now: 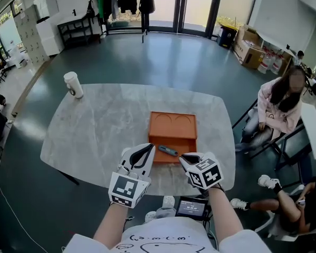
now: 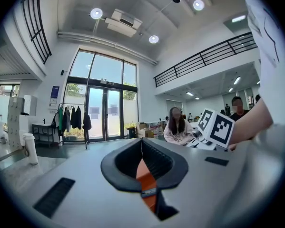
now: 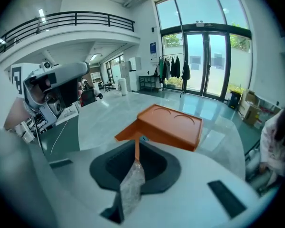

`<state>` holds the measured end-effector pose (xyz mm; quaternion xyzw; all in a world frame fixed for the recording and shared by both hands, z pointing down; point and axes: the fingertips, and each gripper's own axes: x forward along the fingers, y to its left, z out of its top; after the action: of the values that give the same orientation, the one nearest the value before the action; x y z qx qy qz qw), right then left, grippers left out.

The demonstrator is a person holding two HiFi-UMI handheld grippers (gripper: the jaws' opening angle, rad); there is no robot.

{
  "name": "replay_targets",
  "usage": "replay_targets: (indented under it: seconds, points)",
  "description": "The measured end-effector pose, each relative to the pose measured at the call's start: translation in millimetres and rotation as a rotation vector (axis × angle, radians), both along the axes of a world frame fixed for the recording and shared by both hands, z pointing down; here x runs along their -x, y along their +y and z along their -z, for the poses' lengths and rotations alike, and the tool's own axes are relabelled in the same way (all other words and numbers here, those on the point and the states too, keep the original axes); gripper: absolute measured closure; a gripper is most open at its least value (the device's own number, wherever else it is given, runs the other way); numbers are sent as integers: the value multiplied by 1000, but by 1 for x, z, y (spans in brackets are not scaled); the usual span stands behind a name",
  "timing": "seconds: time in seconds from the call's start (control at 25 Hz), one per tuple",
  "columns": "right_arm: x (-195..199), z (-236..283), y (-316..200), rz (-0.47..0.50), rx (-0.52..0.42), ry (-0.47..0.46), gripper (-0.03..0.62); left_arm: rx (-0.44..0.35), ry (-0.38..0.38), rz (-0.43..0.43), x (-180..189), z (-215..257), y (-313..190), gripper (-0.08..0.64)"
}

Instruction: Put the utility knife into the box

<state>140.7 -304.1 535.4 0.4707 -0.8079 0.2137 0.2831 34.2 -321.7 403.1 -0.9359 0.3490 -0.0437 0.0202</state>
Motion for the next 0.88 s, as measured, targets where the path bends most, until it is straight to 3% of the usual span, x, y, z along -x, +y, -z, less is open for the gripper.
replay_targets:
  seconds: [0.28,0.88]
  points:
    - [5,28,21,-78,-116,-62,581,-12,22,-35,2,3,21,545]
    - [-4,128,57,-95,-456,-173,583,-43,63,-30,-15,19,39,545]
